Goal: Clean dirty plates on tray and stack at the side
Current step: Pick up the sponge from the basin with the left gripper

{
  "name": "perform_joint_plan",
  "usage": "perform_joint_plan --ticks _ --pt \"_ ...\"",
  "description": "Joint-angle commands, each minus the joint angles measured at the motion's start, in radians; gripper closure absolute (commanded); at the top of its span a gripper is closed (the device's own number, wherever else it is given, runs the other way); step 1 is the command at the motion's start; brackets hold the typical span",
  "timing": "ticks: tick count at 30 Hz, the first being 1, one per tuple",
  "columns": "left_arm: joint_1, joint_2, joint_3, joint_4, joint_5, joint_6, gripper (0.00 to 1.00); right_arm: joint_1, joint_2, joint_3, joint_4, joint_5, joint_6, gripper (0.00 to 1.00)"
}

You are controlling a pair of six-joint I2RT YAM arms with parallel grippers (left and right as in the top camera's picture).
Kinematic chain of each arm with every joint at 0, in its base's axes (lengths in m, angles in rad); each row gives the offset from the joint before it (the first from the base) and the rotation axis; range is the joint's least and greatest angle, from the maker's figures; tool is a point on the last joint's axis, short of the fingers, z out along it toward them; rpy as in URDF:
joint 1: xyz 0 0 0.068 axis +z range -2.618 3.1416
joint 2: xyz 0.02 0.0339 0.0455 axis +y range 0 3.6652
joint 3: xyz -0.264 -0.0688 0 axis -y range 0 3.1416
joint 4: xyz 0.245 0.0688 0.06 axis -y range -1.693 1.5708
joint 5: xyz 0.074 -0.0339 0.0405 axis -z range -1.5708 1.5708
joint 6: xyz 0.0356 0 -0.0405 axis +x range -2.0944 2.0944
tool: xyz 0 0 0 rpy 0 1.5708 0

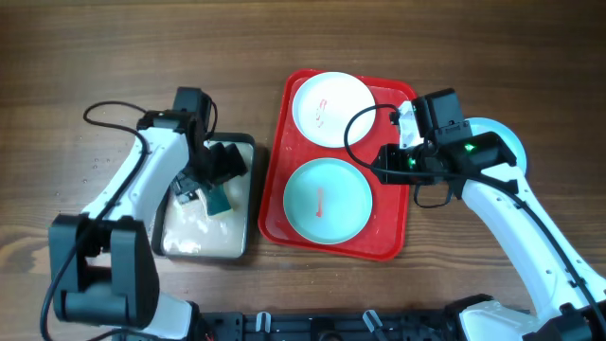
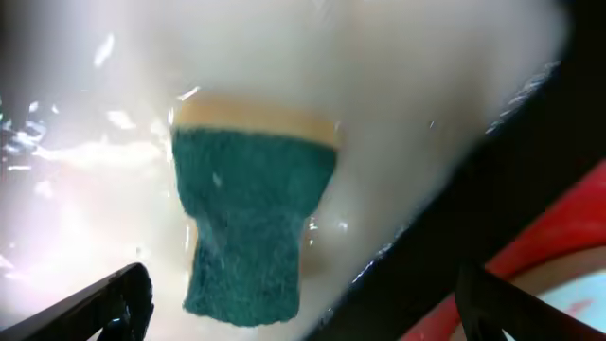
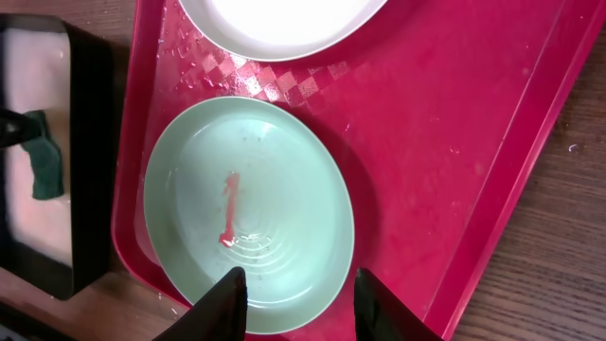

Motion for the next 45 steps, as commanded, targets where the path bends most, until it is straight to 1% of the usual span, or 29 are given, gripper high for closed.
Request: perform_joint_plan --ticks 1,2,4,5,6,7,11,13,15,16,17,18,19,20,21,22,23,26,28,29,32,33,34,35,37,41,45 --pt "0.001 -0.002 -0.018 0.053 -0.08 0.056 0.16 -0.003 0.0 0.006 0.0 0.007 0.007 0.63" --pt "0.001 0.0 -0.035 0.072 -0.08 0.055 0.29 -0.003 0.0 0.006 -0.002 0.006 0.007 0.63" --pt "0.001 0.005 -0.089 0.124 -0.082 0.035 0.46 -0.003 0.0 0.006 -0.008 0.007 0.008 0.63" --pt "0.001 0.009 -0.119 0.153 -0.084 0.033 0.53 -0.003 0.0 0.006 -0.013 0.007 0.008 0.63" --pt "0.001 0.011 -0.148 0.182 -0.085 0.034 0.72 -0.003 0.0 0.006 -0.016 0.006 0.007 0.63" --pt "0.001 0.013 -0.179 0.216 -0.085 0.034 0.96 -0.003 0.0 0.006 -0.017 0.007 0.007 0.62" --pt "0.001 0.012 -0.204 0.298 -0.088 0.042 0.96 -0.003 0.0 0.006 -0.017 0.007 0.007 0.63" --pt "0.003 0.009 -0.175 0.288 -0.088 0.069 0.96 -0.003 0.0 0.006 -0.02 0.006 0.007 0.63" --pt "0.003 0.005 -0.119 0.235 -0.089 0.096 0.96 -0.003 0.0 0.006 -0.025 0.006 0.008 0.63" --pt "0.003 0.002 -0.074 0.19 -0.091 0.102 0.89 -0.003 0.0 0.006 -0.027 0.006 0.007 0.63" --pt "0.003 0.001 -0.029 0.144 -0.091 0.101 0.72 -0.003 0.0 0.006 -0.027 0.006 0.007 0.63" --pt "0.003 0.001 0.006 0.103 -0.09 0.101 0.64 -0.003 0.0 0.006 -0.027 0.006 0.007 0.63" --pt "0.003 0.001 0.045 0.054 -0.087 0.1 0.45 -0.003 0.0 0.006 -0.029 0.006 0.008 0.63" --pt "0.003 0.001 0.07 0.014 -0.087 0.092 0.39 -0.003 0.0 0.006 -0.03 0.006 0.008 0.63" --pt "0.003 0.001 0.079 -0.01 -0.087 0.089 0.39 -0.003 0.0 0.006 -0.031 0.006 0.008 0.63" --pt "0.003 0.001 0.08 -0.032 -0.082 0.089 0.4 -0.003 0.0 0.006 -0.031 0.007 0.008 0.63" --pt "0.003 0.002 0.079 -0.051 -0.077 0.089 0.46 -0.003 0.0 0.006 -0.031 0.007 0.007 0.63" --pt "-0.013 0.003 0.022 -0.045 -0.072 0.082 0.57 -0.003 0.0 0.006 -0.031 0.008 0.007 0.63" --pt "-0.029 0.005 -0.053 0.02 -0.072 0.046 0.58 -0.003 0.0 0.006 -0.032 0.015 0.008 0.63" --pt "-0.037 0.005 -0.104 0.078 -0.071 0.033 0.58 -0.003 0.0 0.005 -0.032 0.023 0.014 0.63" --pt "-0.053 0.005 -0.226 0.239 -0.072 0.033 0.58 -0.003 0.0 0.005 -0.055 0.068 0.06 0.63" --pt "-0.053 0.005 -0.255 0.271 -0.072 0.033 0.64 -0.003 0.0 0.005 -0.063 0.074 0.06 0.64" --pt "-0.053 0.005 -0.267 0.275 -0.073 0.035 0.85 -0.003 0.0 0.004 -0.077 0.085 0.06 0.63" --pt "-0.052 0.005 -0.266 0.268 -0.072 0.041 0.96 -0.003 0.0 0.003 -0.086 0.094 0.06 0.63" --pt "-0.051 0.0 -0.249 0.249 -0.072 0.041 0.96 -0.003 0.001 -0.004 -0.087 0.1 0.061 0.63" --pt "-0.051 -0.006 -0.138 0.131 -0.073 0.042 0.96 -0.003 0.011 -0.029 -0.076 0.101 0.087 0.63" --pt "-0.051 -0.008 0.053 -0.039 -0.072 0.093 0.96 -0.003 0.034 -0.029 -0.053 0.101 0.085 0.69"
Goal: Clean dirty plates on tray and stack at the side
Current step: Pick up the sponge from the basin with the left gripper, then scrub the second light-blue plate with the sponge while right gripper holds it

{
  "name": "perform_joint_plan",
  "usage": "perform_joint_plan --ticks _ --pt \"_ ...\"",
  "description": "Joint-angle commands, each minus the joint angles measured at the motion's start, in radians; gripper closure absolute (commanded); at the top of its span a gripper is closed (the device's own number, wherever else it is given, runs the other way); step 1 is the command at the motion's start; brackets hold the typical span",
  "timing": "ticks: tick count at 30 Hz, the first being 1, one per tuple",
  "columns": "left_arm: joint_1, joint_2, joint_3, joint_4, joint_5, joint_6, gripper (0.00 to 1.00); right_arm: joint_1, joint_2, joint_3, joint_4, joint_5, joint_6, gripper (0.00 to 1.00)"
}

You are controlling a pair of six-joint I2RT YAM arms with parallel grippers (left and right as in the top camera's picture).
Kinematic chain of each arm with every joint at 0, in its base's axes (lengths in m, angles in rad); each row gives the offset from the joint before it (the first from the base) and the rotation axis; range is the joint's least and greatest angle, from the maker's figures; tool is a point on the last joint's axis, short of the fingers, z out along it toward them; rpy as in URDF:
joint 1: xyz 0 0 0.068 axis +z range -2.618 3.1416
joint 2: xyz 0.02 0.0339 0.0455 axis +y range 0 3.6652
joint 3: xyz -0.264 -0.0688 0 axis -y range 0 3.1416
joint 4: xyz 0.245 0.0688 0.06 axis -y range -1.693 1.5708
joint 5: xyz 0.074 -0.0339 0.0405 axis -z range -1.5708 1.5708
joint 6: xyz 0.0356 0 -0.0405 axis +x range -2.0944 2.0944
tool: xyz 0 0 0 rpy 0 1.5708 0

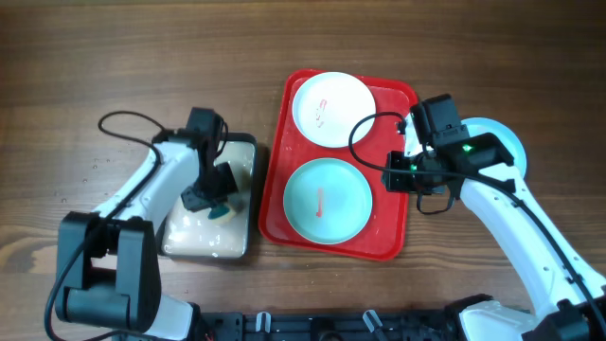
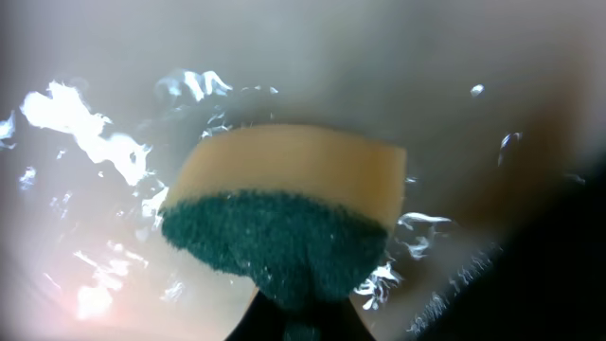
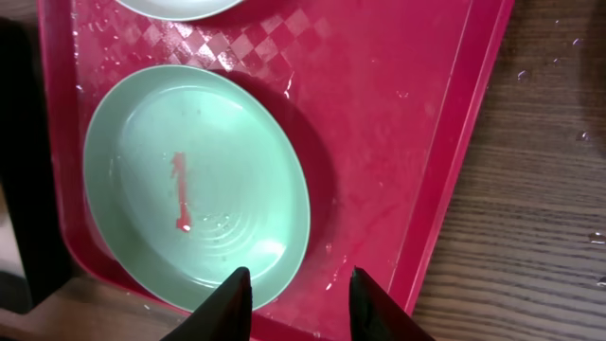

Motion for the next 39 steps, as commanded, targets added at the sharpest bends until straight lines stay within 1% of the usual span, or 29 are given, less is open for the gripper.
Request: perform_joint_plan --ticks 1,2,3,4,6,9,11,12,14,16,18,20,23,24,26,27,30,35,37,39 --pt "-0.005 0.003 0.206 -0.113 0.016 0.055 0.96 -0.003 0.025 -0.011 0.035 0.018 0.013 0.69" --pt "-0.006 0.003 0.251 -0.148 0.02 0.072 0.96 -0.003 0.027 -0.011 0.048 0.018 0.012 0.69" --pt "-0.009 0.003 0.299 -0.187 0.021 0.084 0.96 -0.003 0.029 -0.011 0.061 0.018 0.011 0.71" --pt "-0.016 0.003 0.35 -0.222 0.027 0.093 0.96 -0.003 0.032 -0.011 0.071 0.019 0.011 0.76" --pt "-0.043 0.003 0.422 -0.251 0.066 0.093 0.96 -0.003 0.039 -0.011 0.101 0.018 0.011 0.76" --pt "-0.11 0.004 0.442 -0.183 0.232 0.091 0.96 -0.003 0.083 -0.011 0.126 0.018 0.01 0.76" --pt "-0.157 0.01 0.44 -0.134 0.289 0.079 0.96 -0.003 0.126 -0.011 0.126 0.0 -0.017 0.76" --pt "-0.185 0.014 0.436 -0.107 0.294 0.057 0.96 -0.003 0.151 -0.011 0.126 -0.023 -0.046 0.76" --pt "-0.251 0.023 0.415 -0.047 0.292 0.034 0.96 -0.003 0.211 -0.011 0.126 -0.058 -0.088 0.73" --pt "-0.305 0.034 0.391 -0.005 0.282 0.033 0.96 -0.003 0.263 -0.011 0.126 -0.073 -0.109 0.73" --pt "-0.356 0.054 0.348 0.032 0.266 -0.004 0.96 -0.003 0.32 -0.011 0.133 -0.109 -0.148 0.73" --pt "-0.396 0.082 0.309 0.062 0.267 -0.027 0.96 -0.002 0.368 -0.011 0.143 -0.11 -0.145 0.73" --pt "-0.445 0.143 0.24 0.13 0.267 -0.072 0.96 -0.002 0.431 -0.011 0.18 -0.111 -0.103 0.8" --pt "-0.452 0.158 0.224 0.145 0.267 -0.085 0.96 -0.002 0.441 -0.011 0.19 -0.111 -0.086 0.83" --pt "-0.464 0.19 0.194 0.177 0.267 -0.094 0.96 -0.002 0.446 -0.011 0.205 -0.111 -0.076 0.93" --pt "-0.468 0.202 0.19 0.183 0.267 -0.094 0.96 -0.002 0.446 -0.011 0.209 -0.109 -0.06 0.95" --pt "-0.478 0.245 0.185 0.236 0.312 -0.099 0.96 -0.002 0.446 -0.011 0.224 -0.096 0.016 0.96" --pt "-0.539 0.325 0.179 0.414 0.309 -0.123 0.96 -0.002 0.446 -0.011 0.233 -0.107 0.01 0.96" --pt "-0.555 0.355 0.179 0.45 0.274 -0.124 0.96 -0.002 0.446 -0.011 0.226 -0.107 -0.006 0.96" --pt "-0.559 0.373 0.179 0.427 0.178 -0.124 0.96 -0.002 0.446 -0.011 0.214 -0.107 -0.015 0.96"
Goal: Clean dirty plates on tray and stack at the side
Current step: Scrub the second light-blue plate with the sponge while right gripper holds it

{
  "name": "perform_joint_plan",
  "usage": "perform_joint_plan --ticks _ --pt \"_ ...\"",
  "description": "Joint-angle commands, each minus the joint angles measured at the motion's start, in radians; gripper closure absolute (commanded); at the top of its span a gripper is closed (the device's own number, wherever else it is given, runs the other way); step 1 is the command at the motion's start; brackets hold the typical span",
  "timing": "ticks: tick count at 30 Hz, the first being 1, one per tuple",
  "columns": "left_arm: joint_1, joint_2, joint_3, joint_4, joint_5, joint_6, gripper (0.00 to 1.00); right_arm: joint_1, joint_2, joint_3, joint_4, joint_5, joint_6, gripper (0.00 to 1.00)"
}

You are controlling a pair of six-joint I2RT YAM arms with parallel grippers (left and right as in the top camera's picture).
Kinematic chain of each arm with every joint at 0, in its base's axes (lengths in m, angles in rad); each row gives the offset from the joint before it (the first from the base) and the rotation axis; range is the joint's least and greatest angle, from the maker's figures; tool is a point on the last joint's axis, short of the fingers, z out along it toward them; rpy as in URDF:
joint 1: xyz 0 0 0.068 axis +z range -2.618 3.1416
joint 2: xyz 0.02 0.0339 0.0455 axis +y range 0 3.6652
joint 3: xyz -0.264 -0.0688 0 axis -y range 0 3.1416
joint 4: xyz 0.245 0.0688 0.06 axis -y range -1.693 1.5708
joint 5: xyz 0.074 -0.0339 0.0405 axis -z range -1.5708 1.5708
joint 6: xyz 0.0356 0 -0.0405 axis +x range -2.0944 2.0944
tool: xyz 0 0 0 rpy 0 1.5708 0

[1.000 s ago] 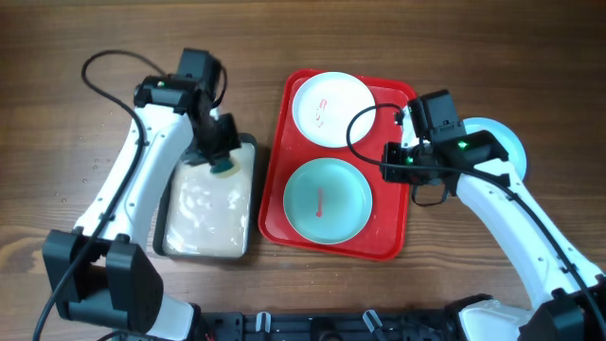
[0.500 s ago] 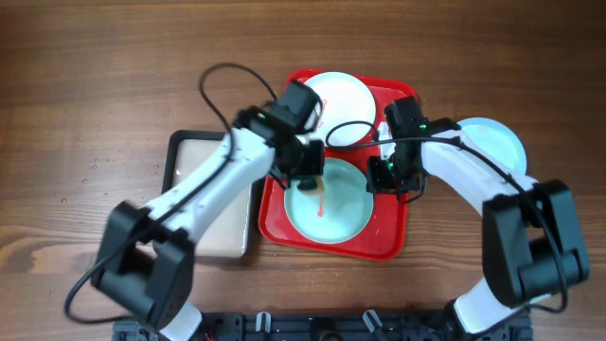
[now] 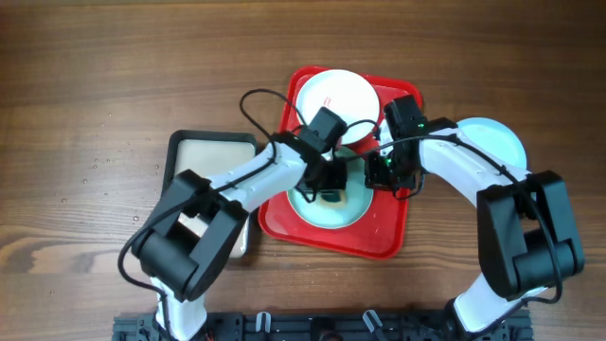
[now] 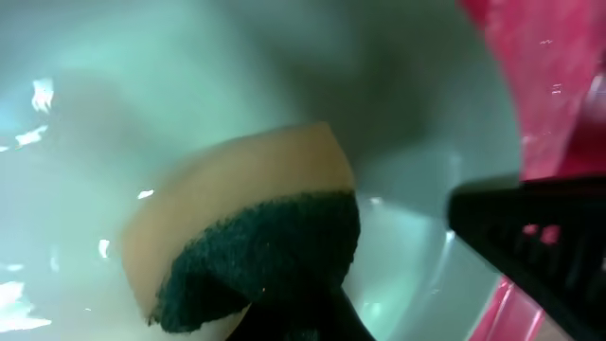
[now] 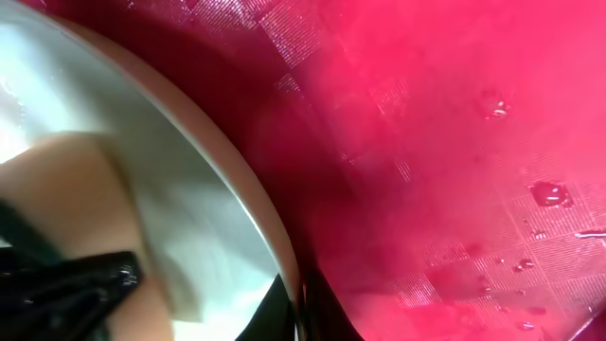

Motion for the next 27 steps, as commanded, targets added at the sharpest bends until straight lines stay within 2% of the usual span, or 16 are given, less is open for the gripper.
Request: perform_joint_plan --ticks 1,4,8,11,14,20,27 --pt "-0.03 0.091 -0.018 -0.05 -0.198 -0.042 0.96 0.006 0.027 -0.009 -0.016 0.006 0.004 0.96" --pt "-0.006 0.086 0.015 -0.202 -0.426 -0.148 0.96 0.006 0.027 -0.009 -0.016 0.007 0.004 0.96" --pt "0.052 0.086 0.043 -0.311 -0.549 -0.148 0.96 0.006 0.027 -0.009 -0.016 0.007 0.004 0.96" --pt "0.085 0.087 0.043 -0.313 -0.55 -0.14 0.96 0.006 0.027 -0.009 -0.016 0.007 0.004 0.96" --pt "0.092 0.087 0.043 -0.249 -0.446 -0.14 0.96 0.006 0.027 -0.009 -0.016 0.007 0.0 0.96" --pt "0.06 0.09 0.033 -0.014 0.068 -0.14 0.96 0.006 0.027 -0.009 -0.018 0.007 -0.022 0.96" --pt "-0.017 0.105 0.02 0.007 0.071 -0.14 0.96 0.006 0.027 -0.009 -0.02 0.007 -0.022 0.96"
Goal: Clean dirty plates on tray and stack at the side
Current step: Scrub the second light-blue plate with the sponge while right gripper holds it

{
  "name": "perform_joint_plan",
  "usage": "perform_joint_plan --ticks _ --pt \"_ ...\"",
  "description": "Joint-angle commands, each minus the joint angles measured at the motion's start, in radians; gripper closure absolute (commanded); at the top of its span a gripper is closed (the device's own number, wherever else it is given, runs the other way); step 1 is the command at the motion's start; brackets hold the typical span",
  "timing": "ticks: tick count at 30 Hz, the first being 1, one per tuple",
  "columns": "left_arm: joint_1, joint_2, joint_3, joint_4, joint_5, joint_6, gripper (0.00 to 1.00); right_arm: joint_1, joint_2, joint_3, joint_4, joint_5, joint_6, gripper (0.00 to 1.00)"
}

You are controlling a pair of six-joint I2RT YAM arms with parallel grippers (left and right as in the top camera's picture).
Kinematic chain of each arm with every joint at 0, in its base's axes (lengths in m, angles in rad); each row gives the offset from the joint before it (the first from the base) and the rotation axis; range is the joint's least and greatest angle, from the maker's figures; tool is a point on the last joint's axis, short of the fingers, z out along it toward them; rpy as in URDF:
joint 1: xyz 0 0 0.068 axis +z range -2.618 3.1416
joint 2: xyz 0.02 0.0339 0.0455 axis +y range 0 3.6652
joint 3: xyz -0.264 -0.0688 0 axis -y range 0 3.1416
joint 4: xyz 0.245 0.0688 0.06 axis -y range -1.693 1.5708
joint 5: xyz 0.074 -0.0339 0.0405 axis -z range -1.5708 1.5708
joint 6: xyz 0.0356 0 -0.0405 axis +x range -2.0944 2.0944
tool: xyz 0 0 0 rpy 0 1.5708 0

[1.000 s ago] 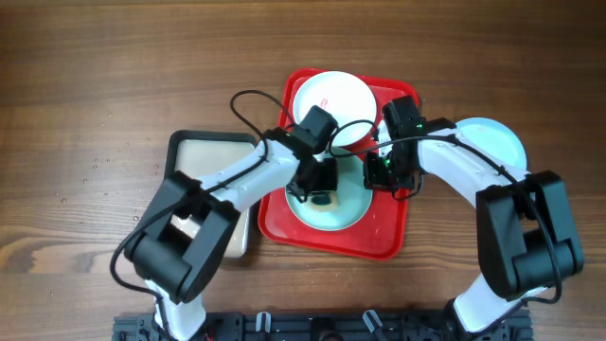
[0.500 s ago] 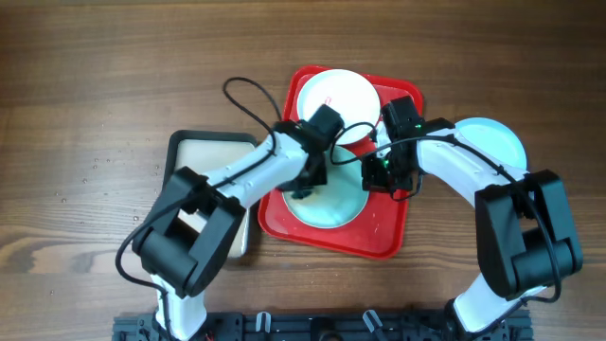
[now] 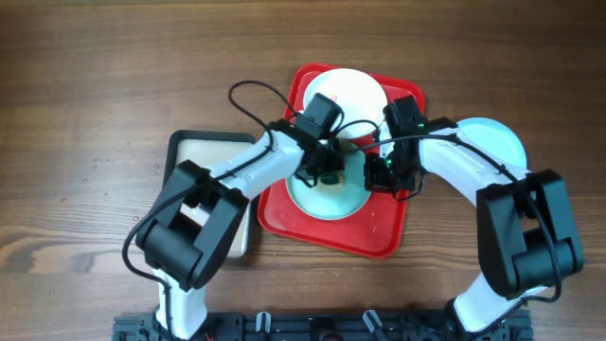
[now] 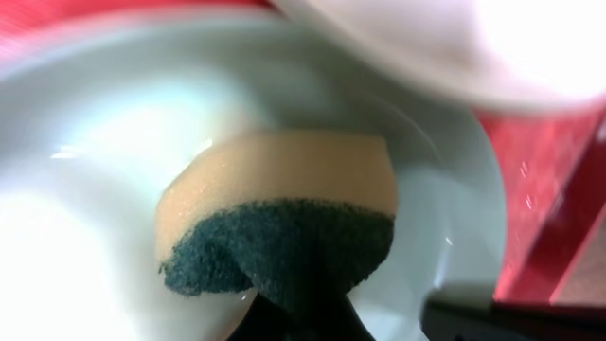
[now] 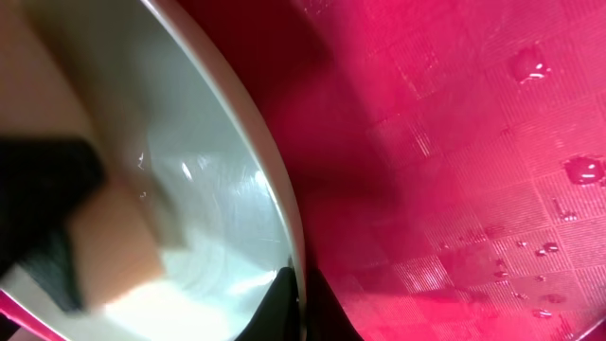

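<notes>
The pale green plate point(image 3: 333, 201) lies in the near half of the red tray point(image 3: 388, 232). A white plate point(image 3: 355, 93) lies in the far half. My left gripper point(image 3: 327, 170) is shut on a yellow and dark green sponge point(image 4: 279, 213), which is pressed onto the green plate point(image 4: 85, 237) close to the white plate point(image 4: 445, 47). My right gripper point(image 5: 294, 289) is shut on the green plate's right rim point(image 5: 275, 189), one finger inside and one outside. No red streak shows on the bare parts of the green plate.
A black tub of soapy water point(image 3: 204, 156) stands left of the tray. A pale blue plate point(image 3: 500, 142) lies on the wooden table right of the tray, partly under my right arm. Both arms cross over the tray.
The sponge has shifted across the green plate toward the white plate's edge. My right gripper still pinches the same rim and has barely moved.
At first my left gripper was open over the sponge in the tub and my right was open above the red-streaked green plate. Then the left was shut on the sponge in the tub. Later the sponge was on the green plate, the right pinching its rim, as now.
</notes>
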Motion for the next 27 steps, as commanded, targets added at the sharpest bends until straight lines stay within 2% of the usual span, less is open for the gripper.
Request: perform_joint_plan --ticks 1,5,8,10,15,17,20,27 --pt "-0.065 0.064 -0.053 -0.016 0.097 -0.013 0.96 0.005 0.021 -0.009 -0.002 0.032 -0.021 0.96" --pt "-0.072 0.066 -0.065 -0.069 0.098 -0.008 0.96 0.005 0.021 -0.009 -0.002 0.032 -0.022 0.96" --pt "-0.053 0.065 -0.065 -0.126 0.092 0.056 0.96 0.005 0.021 -0.009 -0.003 0.032 -0.021 0.95" --pt "-0.014 0.063 -0.057 -0.243 -0.011 0.047 0.96 0.005 0.021 -0.009 -0.009 0.032 -0.022 0.96" --pt "0.052 0.061 -0.001 -0.467 -0.38 0.024 0.96 0.005 0.021 -0.009 -0.01 0.033 -0.022 0.96" --pt "0.068 0.051 0.016 -0.488 -0.416 0.024 0.96 0.005 0.021 -0.009 -0.009 0.033 -0.022 0.96" --pt "0.071 0.047 0.018 -0.45 -0.367 0.024 0.96 0.005 0.021 -0.009 -0.01 0.033 -0.022 0.96" --pt "0.009 0.049 0.017 -0.15 0.096 0.024 0.96 0.005 0.021 -0.009 -0.01 0.032 -0.022 0.96"
